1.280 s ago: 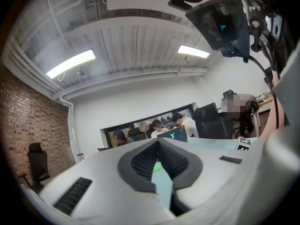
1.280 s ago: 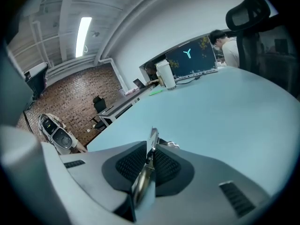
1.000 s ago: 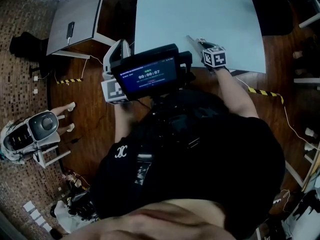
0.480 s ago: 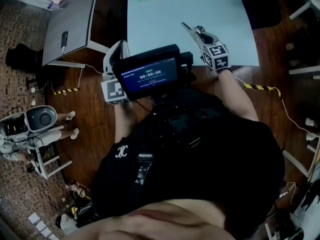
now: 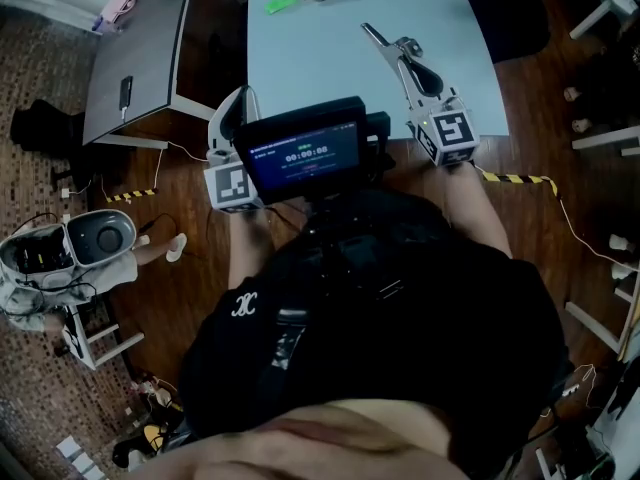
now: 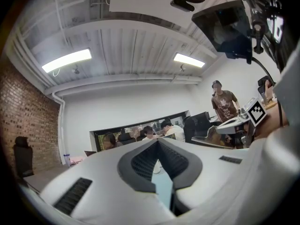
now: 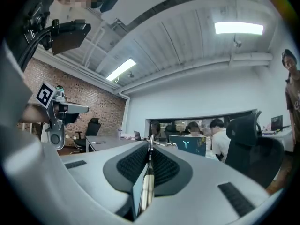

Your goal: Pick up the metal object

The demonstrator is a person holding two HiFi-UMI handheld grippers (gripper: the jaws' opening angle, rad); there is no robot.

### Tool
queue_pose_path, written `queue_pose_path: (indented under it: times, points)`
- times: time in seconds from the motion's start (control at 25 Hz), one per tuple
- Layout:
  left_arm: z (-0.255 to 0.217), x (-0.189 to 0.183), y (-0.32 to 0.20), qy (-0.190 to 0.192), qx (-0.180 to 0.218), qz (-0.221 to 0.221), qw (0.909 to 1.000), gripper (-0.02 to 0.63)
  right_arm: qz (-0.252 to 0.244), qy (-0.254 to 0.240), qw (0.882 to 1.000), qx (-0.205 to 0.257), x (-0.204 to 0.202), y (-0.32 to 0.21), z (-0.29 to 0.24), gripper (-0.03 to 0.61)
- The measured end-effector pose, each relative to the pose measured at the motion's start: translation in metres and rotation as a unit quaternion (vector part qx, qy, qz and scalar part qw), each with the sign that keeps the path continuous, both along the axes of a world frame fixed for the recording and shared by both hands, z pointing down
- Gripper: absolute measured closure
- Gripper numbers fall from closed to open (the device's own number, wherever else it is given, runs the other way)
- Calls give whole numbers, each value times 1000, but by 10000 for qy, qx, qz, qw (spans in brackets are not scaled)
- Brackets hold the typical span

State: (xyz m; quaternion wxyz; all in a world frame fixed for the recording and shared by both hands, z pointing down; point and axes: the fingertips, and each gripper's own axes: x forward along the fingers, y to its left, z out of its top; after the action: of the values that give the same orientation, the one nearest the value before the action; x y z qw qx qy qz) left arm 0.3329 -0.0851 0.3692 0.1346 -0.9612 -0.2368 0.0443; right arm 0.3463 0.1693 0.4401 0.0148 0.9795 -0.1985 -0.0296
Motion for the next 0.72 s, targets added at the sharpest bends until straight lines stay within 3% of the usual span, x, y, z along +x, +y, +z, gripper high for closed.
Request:
queue_pose_path:
  times: [0.32, 0.72]
  points:
    - [-11, -3, 3, 152, -158, 40, 9998, 620, 232, 630, 9977, -119, -32, 17, -46, 575]
    - [13, -50, 60, 121, -128, -44, 9998, 620, 381, 791, 9961, -120, -92, 83, -50, 575]
